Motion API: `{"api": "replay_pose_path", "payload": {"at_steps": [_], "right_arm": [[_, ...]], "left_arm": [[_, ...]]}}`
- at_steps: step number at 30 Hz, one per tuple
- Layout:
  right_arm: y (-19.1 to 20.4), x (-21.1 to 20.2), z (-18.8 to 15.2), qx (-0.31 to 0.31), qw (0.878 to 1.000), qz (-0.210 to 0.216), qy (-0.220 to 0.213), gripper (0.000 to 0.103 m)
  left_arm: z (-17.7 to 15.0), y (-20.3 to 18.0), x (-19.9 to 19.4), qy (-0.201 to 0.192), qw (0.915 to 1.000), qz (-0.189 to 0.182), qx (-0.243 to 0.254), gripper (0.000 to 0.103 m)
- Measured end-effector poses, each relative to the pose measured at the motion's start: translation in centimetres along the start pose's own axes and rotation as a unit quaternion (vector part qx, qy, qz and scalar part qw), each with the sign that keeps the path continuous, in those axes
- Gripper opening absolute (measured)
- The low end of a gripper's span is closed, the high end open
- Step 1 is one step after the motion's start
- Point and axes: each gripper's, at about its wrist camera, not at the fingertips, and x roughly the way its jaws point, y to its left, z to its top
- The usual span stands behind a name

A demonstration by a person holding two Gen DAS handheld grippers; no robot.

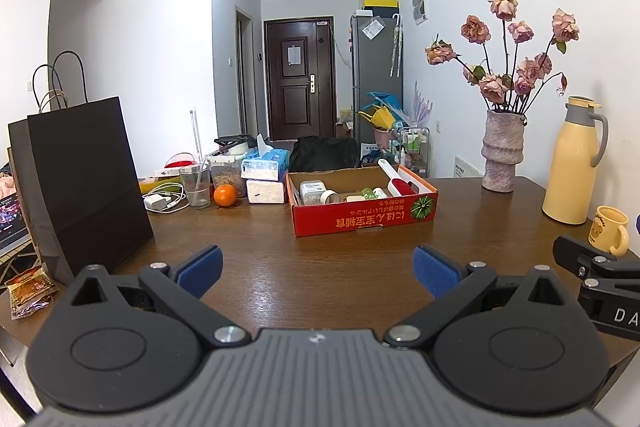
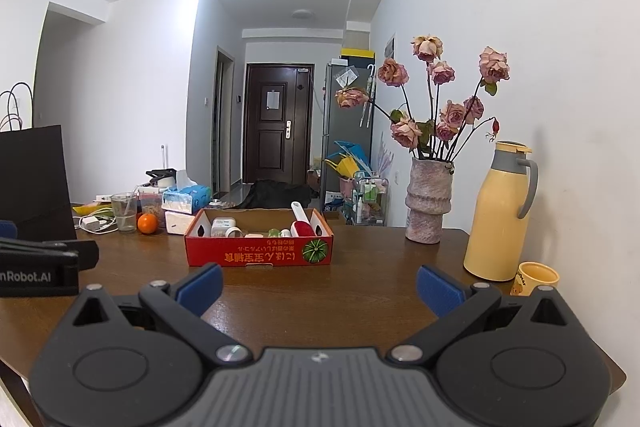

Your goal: Organize rigid objects

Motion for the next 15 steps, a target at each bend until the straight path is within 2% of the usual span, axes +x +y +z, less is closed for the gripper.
{"api": "replay_pose_path", "payload": {"at_steps": [15], "right_arm": [[0.29, 0.45, 0.18, -0.004, 1.000, -0.003, 0.005, 0.103]], "left_arm": [[-0.26, -0.08, 0.06, 0.004, 1.0000, 0.003, 0.002, 0.103]]}}
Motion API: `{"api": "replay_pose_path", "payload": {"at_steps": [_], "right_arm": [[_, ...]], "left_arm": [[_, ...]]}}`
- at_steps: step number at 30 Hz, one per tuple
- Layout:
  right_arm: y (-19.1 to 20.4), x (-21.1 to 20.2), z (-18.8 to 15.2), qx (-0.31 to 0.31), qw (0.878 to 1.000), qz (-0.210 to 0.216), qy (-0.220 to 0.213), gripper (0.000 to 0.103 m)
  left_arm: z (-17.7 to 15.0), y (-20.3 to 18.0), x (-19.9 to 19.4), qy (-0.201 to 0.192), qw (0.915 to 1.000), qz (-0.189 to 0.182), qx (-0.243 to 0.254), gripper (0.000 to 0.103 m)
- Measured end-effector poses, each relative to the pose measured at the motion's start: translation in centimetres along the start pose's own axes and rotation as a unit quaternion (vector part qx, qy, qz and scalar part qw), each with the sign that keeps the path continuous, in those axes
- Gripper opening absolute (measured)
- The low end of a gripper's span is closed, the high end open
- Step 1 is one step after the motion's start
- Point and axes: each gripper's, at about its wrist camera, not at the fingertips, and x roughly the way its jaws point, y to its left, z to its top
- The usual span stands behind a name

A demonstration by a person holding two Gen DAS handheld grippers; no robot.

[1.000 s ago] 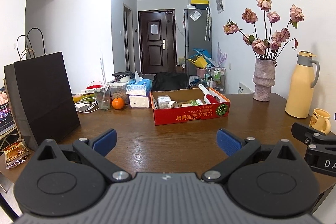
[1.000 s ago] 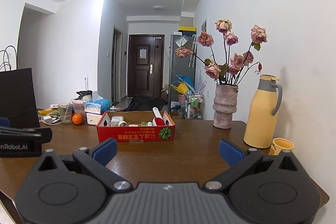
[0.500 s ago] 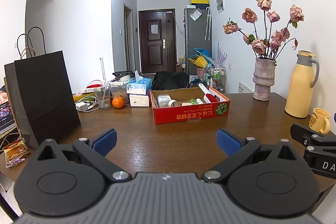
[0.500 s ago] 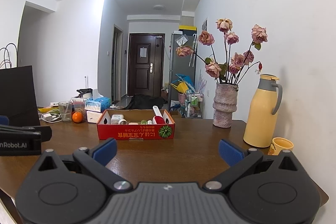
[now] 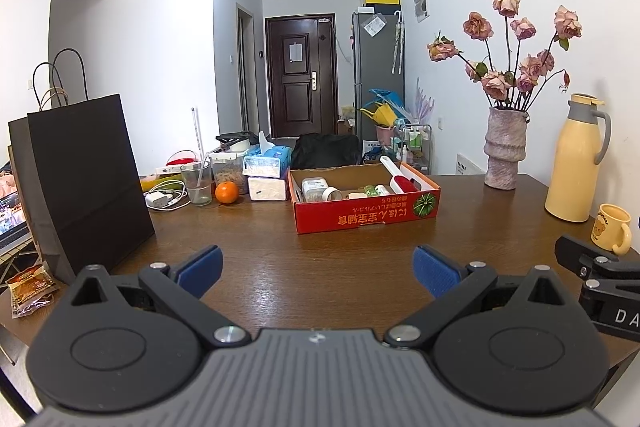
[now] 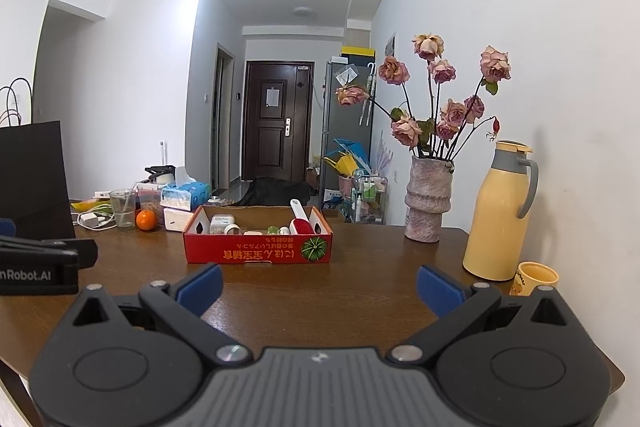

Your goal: Organize rigid objects

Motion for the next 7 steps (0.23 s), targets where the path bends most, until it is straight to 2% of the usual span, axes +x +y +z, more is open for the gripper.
{"api": "replay_pose_path", "payload": {"at_steps": [7], "right_arm": [[0.16, 0.65, 0.03, -0.003, 1.000, -0.003, 0.005, 0.103]], "left_arm": [[-0.12, -0.02, 0.54, 0.005, 1.0000, -0.007, 0.003, 0.103]]}}
